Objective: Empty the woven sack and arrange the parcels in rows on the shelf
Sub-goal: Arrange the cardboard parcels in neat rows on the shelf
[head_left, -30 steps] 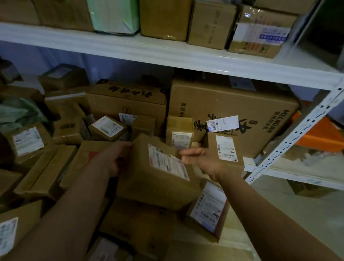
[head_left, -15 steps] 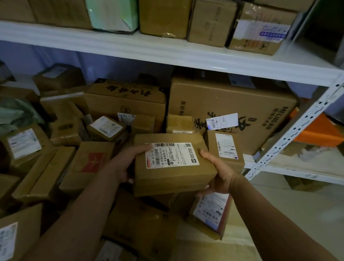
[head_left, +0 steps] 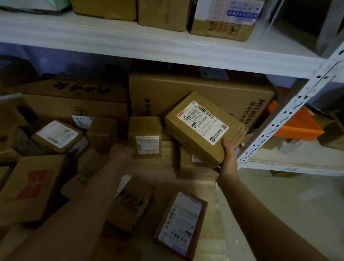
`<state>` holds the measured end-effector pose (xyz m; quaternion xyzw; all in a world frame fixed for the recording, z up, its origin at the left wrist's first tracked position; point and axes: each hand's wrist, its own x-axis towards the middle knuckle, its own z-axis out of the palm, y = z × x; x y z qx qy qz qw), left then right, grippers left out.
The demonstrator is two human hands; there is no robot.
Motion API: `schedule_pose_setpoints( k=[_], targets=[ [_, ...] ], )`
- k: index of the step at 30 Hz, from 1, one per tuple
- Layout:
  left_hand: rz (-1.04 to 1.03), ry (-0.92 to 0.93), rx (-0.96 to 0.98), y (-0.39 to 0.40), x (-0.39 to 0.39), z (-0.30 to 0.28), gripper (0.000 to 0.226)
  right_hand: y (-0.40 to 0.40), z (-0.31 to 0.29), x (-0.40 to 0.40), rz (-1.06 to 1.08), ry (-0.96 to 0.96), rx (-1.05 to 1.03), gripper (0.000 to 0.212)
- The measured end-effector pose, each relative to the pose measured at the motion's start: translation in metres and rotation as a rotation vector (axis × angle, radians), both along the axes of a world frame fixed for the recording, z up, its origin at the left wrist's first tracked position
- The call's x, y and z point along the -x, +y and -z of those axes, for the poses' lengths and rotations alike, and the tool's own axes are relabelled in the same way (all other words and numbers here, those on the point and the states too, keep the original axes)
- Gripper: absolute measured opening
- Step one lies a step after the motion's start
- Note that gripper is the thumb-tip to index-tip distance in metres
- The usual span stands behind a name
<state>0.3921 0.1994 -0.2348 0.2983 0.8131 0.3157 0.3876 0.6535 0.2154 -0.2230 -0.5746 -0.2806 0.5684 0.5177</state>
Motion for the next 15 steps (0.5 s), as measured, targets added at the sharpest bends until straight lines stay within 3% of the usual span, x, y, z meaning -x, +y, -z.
schedule_pose_setpoints(
  k=[3,6,12,15],
  targets=[
    [-0.028,0.011,0.001,0.013,0.004,0.007,0.042,-0.001,0.019,0.003,-0.029,-0.026,0.043,0.076],
    [0.002,-0.114,-0.091,0.022,0.007,0.017,0.073,-0.002,0.031,0.001,-0.094,-0.075,0.055,0.084],
    [0.017,-0.206,-0.179,0.024,0.015,0.022,0.090,-0.005,0.038,0.004,-0.160,-0.092,0.140,0.099],
    [0.097,-0.215,-0.216,0.024,0.021,0.025,0.111,-0.003,0.040,0.004,-0.147,-0.068,0.174,0.103]
  ],
)
